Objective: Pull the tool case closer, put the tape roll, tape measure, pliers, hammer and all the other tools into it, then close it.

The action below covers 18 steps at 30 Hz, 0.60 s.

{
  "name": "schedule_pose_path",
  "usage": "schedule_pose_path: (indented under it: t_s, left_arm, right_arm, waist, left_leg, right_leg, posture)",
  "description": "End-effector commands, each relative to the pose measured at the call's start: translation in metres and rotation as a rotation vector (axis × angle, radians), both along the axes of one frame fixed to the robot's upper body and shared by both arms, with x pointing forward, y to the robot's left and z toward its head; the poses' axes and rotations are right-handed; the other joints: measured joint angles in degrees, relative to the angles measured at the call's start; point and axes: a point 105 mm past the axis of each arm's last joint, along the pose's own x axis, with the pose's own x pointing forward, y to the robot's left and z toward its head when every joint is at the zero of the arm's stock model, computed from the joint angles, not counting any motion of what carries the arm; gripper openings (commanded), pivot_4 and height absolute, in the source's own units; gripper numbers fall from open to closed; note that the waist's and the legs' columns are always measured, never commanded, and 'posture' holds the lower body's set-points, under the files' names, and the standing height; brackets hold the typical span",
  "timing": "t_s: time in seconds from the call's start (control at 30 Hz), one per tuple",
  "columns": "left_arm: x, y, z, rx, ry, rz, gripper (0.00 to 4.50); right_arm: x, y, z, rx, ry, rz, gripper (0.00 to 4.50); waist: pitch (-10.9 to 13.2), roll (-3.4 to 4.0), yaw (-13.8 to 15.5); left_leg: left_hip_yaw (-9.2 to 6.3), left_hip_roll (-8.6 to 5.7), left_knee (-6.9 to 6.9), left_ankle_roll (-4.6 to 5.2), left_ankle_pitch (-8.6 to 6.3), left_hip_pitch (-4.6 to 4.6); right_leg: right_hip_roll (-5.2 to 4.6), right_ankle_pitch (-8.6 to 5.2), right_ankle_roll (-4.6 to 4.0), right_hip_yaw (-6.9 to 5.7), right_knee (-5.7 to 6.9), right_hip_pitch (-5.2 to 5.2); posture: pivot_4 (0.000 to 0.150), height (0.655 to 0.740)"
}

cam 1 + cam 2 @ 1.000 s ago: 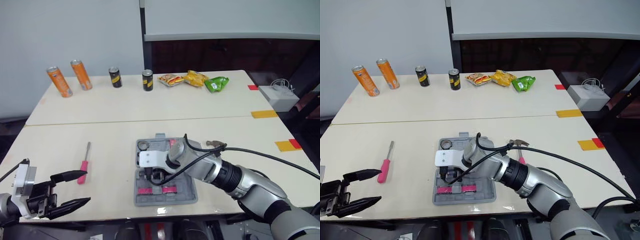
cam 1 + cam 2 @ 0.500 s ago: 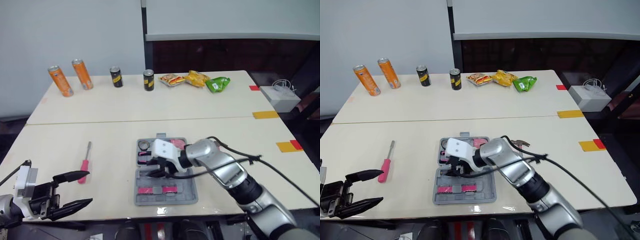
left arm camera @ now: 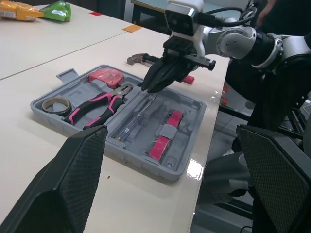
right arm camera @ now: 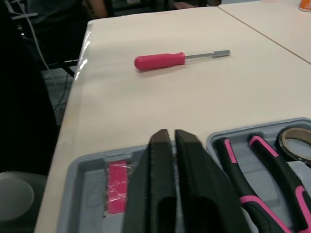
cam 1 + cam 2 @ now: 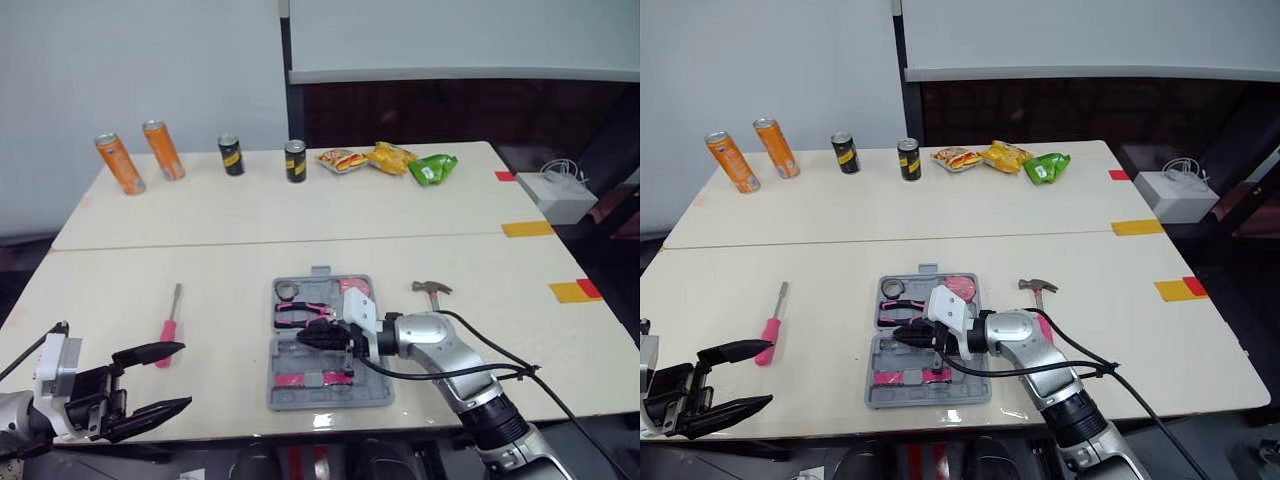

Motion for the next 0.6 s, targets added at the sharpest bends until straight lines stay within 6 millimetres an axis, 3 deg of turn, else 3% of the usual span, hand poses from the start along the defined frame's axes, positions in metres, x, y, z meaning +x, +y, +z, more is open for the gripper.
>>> schedule_pose_path:
  t_s: [0.03,0.23,0.6]
  left_arm:
    - [0.0,-0.003,0.005,-0.004,-0.019,-0.018,4.5]
    - [0.0,-0.005,0.003,-0.006,-0.018,-0.022,4.5]
    - [0.002,-0.009,0.004,-0.006,-0.018,-0.023,4.5]
  right_arm:
    - [0.002,0.001,-0.005,-0.006,-0.027,-0.013,0.04]
    - [0.001,-0.001,-0.019,-0.056,-0.027,-0.002,0.04]
    - [0.017,-0.01,-0.043,-0.141,-0.003,-0.081,0.04]
  waist:
    - [0.0,0.0,0.0]
    - [0.0,0.0,0.0]
    - [0.0,0.0,-0.1]
  left_leg:
    - [0.0,0.0,0.0,0.0,0.0,0.0]
    - [-0.01,0.01,-0.01,0.0,0.0,-0.07]
    - [0.0,0.01,-0.01,0.0,0.0,-0.09]
  right_leg:
    - [0.0,0.0,0.0,0.0,-0.01,0.0]
    - [0.01,0.0,0.0,-0.01,-0.01,0.01]
    - [0.01,0.0,-0.01,0.0,-0.01,0.01]
  posture:
    - [0.15,0.74]
    - [0.15,0.74]
    - [0.15,0.74]
